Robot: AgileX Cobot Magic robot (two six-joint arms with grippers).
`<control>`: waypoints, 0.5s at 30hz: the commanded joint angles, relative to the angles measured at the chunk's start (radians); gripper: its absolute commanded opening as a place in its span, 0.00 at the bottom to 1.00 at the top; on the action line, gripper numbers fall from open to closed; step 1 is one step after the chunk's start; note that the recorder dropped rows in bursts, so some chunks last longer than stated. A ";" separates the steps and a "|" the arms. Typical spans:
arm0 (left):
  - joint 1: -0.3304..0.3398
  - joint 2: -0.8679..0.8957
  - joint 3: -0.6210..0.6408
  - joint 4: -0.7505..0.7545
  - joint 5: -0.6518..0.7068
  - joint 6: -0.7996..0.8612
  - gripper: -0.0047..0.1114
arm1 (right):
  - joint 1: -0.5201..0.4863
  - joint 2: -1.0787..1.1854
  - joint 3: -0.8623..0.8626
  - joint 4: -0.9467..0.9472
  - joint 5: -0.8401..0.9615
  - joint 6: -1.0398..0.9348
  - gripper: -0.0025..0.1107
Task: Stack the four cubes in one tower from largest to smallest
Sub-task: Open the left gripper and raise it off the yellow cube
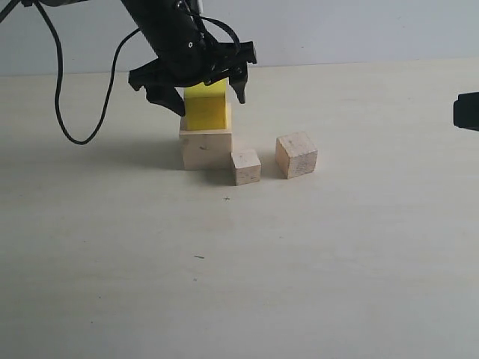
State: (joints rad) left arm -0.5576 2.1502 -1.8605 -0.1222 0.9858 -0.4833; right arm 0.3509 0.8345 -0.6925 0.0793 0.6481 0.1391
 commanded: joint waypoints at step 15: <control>0.017 -0.151 -0.004 0.065 0.101 0.042 0.78 | 0.004 -0.008 -0.006 -0.004 -0.007 0.000 0.02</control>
State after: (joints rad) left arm -0.5444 2.0363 -1.8605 -0.0784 1.0462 -0.4473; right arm 0.3509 0.8345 -0.6925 0.0793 0.6481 0.1391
